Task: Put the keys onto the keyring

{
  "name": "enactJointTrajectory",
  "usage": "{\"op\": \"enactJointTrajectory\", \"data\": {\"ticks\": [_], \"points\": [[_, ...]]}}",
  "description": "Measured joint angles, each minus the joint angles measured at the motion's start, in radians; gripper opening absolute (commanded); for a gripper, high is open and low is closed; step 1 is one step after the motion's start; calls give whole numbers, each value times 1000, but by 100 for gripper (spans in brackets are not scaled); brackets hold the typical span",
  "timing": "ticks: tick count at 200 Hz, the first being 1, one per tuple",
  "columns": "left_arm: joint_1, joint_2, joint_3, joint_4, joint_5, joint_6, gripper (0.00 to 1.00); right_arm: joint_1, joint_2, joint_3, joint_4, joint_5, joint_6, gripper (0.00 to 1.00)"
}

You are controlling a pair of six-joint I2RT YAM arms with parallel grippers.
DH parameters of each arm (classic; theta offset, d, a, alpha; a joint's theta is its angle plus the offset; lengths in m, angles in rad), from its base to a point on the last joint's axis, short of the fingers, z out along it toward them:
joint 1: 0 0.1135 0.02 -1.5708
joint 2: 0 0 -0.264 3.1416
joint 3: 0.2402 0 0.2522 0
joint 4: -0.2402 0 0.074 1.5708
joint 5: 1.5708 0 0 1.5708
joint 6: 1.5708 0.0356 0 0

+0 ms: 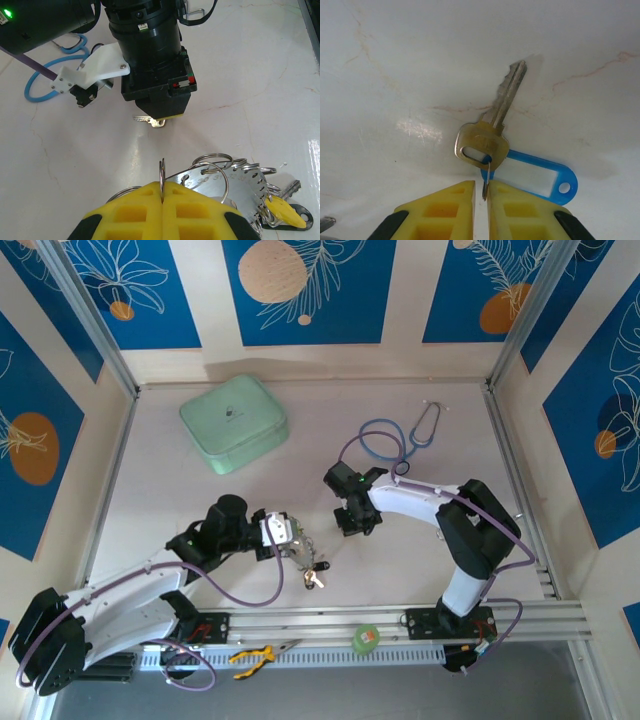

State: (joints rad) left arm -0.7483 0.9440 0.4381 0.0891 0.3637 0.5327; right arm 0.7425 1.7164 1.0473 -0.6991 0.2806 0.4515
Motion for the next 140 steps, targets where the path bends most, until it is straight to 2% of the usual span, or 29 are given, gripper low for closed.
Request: {"op": "enactJointTrajectory", "data": {"ticks": [25,88,105,140], "points": [[0,0,0,0,-3,0,0,-4,9,0,-4,0,0,12],[0,0,0,0,-3,0,0,-6,10,12,-13,1,3,0],[0,0,0,0,-3,0,0,-6,7,12,-15,3,3,0],[0,0,0,0,-3,0,0,27,-127,-8,2,44,-49,0]]}}
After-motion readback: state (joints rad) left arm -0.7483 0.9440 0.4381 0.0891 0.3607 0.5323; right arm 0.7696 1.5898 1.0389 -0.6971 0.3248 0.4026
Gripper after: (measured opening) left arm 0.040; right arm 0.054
